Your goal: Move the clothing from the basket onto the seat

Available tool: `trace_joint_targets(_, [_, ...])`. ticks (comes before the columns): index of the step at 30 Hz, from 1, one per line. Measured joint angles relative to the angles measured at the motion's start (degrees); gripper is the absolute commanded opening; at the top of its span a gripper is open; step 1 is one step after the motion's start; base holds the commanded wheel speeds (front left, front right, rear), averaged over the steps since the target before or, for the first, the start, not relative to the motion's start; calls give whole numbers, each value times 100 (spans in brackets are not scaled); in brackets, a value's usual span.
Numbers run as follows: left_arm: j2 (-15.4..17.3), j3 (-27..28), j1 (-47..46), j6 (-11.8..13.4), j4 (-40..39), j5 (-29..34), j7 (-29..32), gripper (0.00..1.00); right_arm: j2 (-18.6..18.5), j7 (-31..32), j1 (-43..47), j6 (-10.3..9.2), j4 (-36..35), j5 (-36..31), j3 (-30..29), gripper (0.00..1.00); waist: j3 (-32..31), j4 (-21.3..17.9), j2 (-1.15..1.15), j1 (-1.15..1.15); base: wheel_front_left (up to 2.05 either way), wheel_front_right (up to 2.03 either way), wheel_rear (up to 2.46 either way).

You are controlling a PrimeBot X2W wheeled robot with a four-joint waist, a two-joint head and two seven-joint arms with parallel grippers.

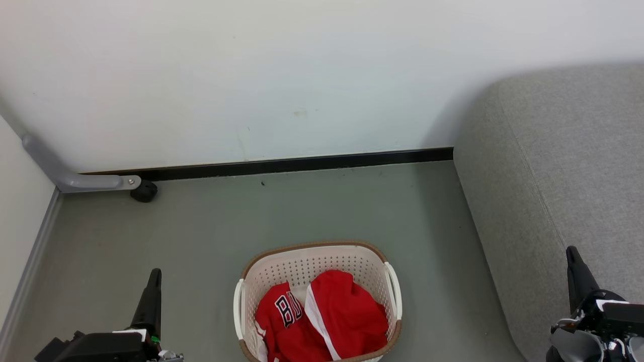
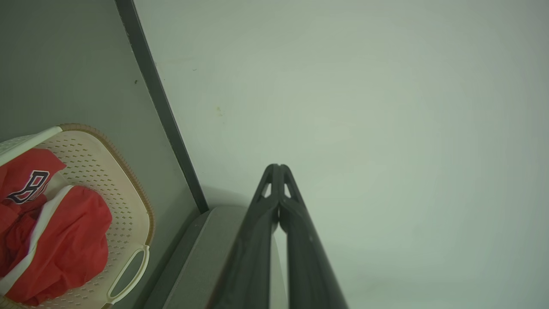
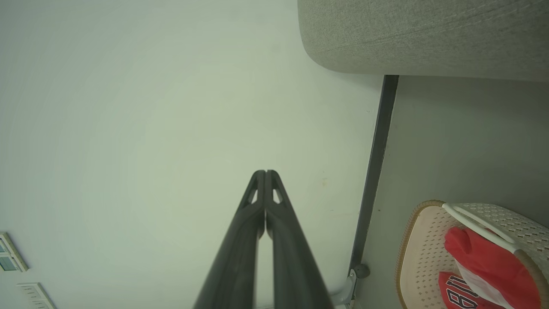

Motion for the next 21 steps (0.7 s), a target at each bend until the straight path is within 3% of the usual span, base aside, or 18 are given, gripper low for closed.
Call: trace_joint_targets(21, [0, 0, 0, 0, 0, 0, 0, 0, 0, 0, 1, 0, -1, 0, 0, 0, 0, 0, 0, 0, 0, 0, 0])
